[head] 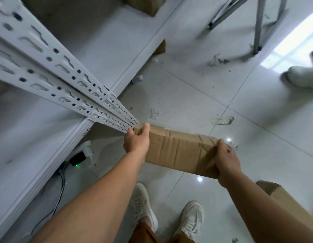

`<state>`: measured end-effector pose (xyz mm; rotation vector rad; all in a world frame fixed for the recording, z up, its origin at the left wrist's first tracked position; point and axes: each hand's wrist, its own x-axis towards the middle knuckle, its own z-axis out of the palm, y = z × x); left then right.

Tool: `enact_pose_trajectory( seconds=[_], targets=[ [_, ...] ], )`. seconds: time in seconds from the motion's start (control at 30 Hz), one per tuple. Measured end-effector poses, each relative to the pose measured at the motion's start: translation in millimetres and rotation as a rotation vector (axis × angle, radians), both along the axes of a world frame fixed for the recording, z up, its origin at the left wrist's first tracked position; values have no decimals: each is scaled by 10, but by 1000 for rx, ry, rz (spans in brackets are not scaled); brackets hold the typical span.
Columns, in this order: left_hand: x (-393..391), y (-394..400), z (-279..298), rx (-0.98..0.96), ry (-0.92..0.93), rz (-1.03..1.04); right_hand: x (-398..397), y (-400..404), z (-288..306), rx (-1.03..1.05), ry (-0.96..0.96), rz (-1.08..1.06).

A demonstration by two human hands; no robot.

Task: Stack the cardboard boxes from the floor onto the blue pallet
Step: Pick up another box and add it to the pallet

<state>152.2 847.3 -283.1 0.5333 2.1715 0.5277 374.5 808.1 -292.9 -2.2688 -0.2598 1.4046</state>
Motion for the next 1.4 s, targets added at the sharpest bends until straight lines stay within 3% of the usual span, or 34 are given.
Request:
enact_pose_trajectory(
  seconds=[0.3, 0.6, 1.0, 1.4],
  targets=[
    [606, -98, 1464, 141, -132, -32, 484, -355, 1553, 153, -12, -176],
    [1009, -371, 2401, 195, -228, -237, 653, -1048, 2607, 233, -141, -424],
    [1445, -1034, 3189, 211, -317, -630, 531, -2399, 3514, 249, -237, -816],
    [2204, -2619, 3588, 161, -364, -1075, 373, -4401, 3923, 312, -321, -1268]
  ],
)
